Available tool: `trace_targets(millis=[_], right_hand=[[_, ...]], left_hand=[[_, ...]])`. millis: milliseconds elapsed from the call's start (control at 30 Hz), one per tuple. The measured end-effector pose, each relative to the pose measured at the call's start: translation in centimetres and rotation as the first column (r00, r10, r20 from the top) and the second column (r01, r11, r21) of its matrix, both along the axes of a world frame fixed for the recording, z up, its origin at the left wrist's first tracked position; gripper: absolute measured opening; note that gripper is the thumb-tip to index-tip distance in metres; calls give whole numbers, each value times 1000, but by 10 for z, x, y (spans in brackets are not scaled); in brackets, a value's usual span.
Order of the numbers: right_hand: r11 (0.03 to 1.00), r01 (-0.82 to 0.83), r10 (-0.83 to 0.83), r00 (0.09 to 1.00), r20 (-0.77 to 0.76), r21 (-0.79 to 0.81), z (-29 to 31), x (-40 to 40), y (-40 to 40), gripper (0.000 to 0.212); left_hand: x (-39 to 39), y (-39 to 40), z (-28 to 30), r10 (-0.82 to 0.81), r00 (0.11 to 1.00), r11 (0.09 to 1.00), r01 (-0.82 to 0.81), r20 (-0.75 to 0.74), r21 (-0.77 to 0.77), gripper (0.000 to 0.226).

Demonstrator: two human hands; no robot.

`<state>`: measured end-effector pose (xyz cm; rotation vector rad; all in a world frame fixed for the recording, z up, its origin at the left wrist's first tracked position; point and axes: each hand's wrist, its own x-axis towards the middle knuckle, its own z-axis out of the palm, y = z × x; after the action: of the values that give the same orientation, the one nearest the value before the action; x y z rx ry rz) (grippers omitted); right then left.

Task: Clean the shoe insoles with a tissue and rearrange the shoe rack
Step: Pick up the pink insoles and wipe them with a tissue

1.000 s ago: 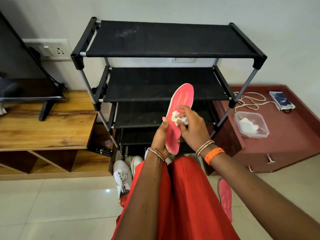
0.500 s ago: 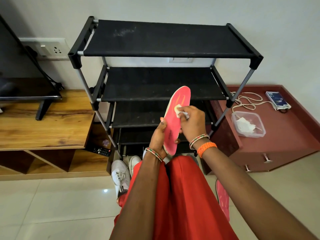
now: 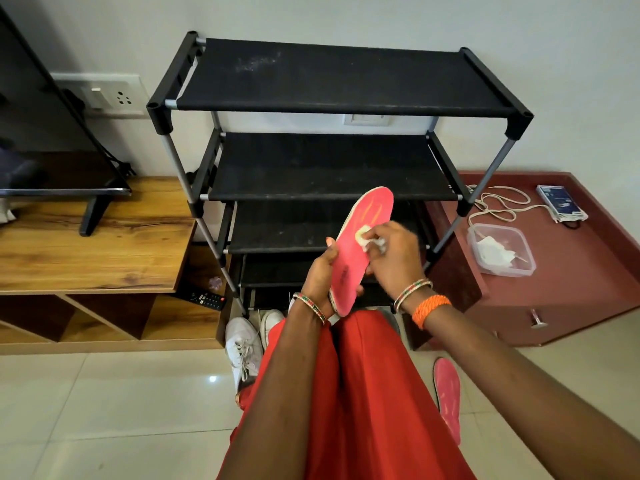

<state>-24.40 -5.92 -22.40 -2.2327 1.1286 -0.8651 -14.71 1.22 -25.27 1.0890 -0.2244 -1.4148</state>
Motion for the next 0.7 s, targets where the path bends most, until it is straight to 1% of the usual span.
trace_targets(millis=[67, 100, 133, 233, 333, 400, 500, 567, 633, 700], right_hand=[[985, -166, 165, 986, -32, -39, -1, 0, 28, 19], [981, -191, 189, 981, -35, -45, -1, 0, 35, 18], [986, -163, 163, 987, -6, -47, 1, 2, 33, 18], [999, 38, -39, 990, 139, 7, 12, 15, 8, 15], [987, 137, -149, 976, 160, 80, 24, 23, -9, 14], [986, 135, -148, 980, 132, 101, 26, 22, -7, 14], [990, 92, -101, 991, 85, 107, 26, 14, 6, 17], [997, 33, -38, 997, 63, 76, 24, 8, 18, 18], [1000, -30, 29, 999, 18, 10, 21, 4, 27, 20], [1000, -31, 31, 999, 9, 2, 21, 3, 23, 20]], left_hand=[[0, -1, -1, -7, 997, 999, 5, -71, -34, 55], [-1, -1, 1, -18, 996, 999, 13, -89, -53, 55], [-2, -1, 2, -29, 997, 998, 25, -72, -58, 55], [-2, -1, 3, -45, 999, 998, 46, 24, -33, 53], [-7, 0, 4, -90, 995, 995, 92, 31, -38, 55], [-8, 1, 3, -99, 995, 994, 100, 22, -45, 55], [-8, 1, 2, -89, 996, 994, 91, 22, -57, 54], [-7, 0, 1, -50, 999, 997, 50, 2, -58, 59], [-6, 0, -1, -36, 999, 997, 34, -25, -75, 62], [-6, -1, -1, -42, 998, 996, 39, -38, -79, 60]])
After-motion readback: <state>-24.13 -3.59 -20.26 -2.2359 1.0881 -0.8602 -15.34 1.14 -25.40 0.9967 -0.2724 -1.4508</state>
